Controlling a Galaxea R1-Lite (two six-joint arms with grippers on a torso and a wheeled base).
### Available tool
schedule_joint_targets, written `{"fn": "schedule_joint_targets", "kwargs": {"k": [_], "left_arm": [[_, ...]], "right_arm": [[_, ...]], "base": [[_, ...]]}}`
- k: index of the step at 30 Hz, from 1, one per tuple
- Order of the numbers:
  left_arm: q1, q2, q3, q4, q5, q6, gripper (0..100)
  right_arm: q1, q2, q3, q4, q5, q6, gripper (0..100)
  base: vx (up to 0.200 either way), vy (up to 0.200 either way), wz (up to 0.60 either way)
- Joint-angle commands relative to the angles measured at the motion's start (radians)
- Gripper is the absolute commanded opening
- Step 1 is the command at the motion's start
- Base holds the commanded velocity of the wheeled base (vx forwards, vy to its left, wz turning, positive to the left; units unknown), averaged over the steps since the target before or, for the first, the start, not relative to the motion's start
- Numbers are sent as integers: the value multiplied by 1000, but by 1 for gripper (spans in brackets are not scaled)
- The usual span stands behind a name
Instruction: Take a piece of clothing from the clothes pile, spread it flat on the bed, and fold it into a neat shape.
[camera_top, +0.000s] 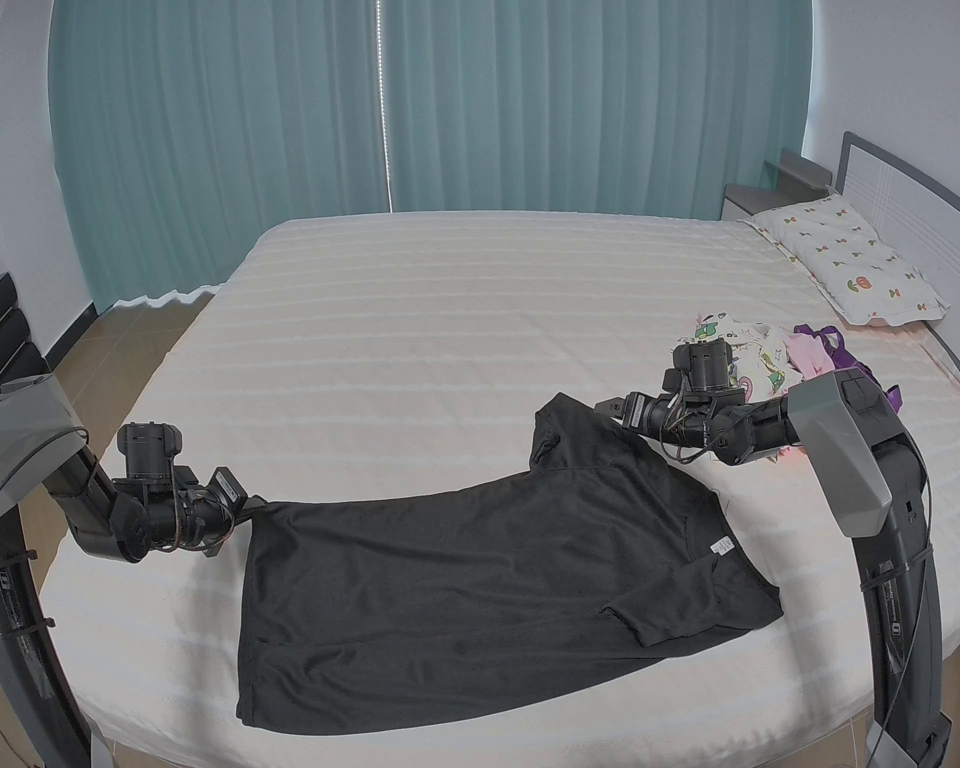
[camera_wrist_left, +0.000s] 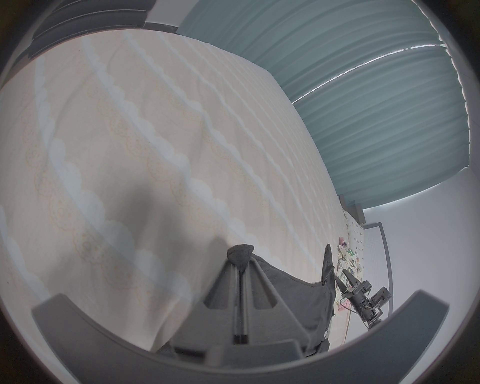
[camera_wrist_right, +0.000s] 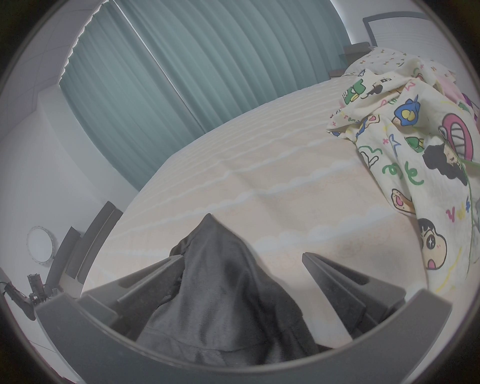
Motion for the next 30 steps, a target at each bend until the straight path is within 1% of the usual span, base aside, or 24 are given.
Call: {"fn": "schedule_joint_targets", "kwargs": {"k": [1, 5, 10, 26, 27, 30], "left_arm": [[0, -2, 2, 0, 1, 0, 0], [0, -2, 2, 0, 1, 0, 0], [0, -2, 2, 0, 0, 0, 0], [0, 0, 0, 0, 0, -1, 0], [0, 0, 0, 0, 0, -1, 0], [0, -2, 0, 0, 1, -1, 0]], "right_arm": [[2, 9, 0, 0, 2, 1, 100], [3, 27, -11, -2, 2, -1, 100], [8, 55, -20, -46, 2, 1, 100], [23, 61, -16, -49, 0, 11, 100], [23, 61, -16, -49, 0, 11, 0], [23, 62, -19, -51, -4, 11, 0]], "base": [[0, 0, 0], [0, 0, 0], [0, 0, 0], [0, 0, 0], [0, 0, 0], [0, 0, 0]]}}
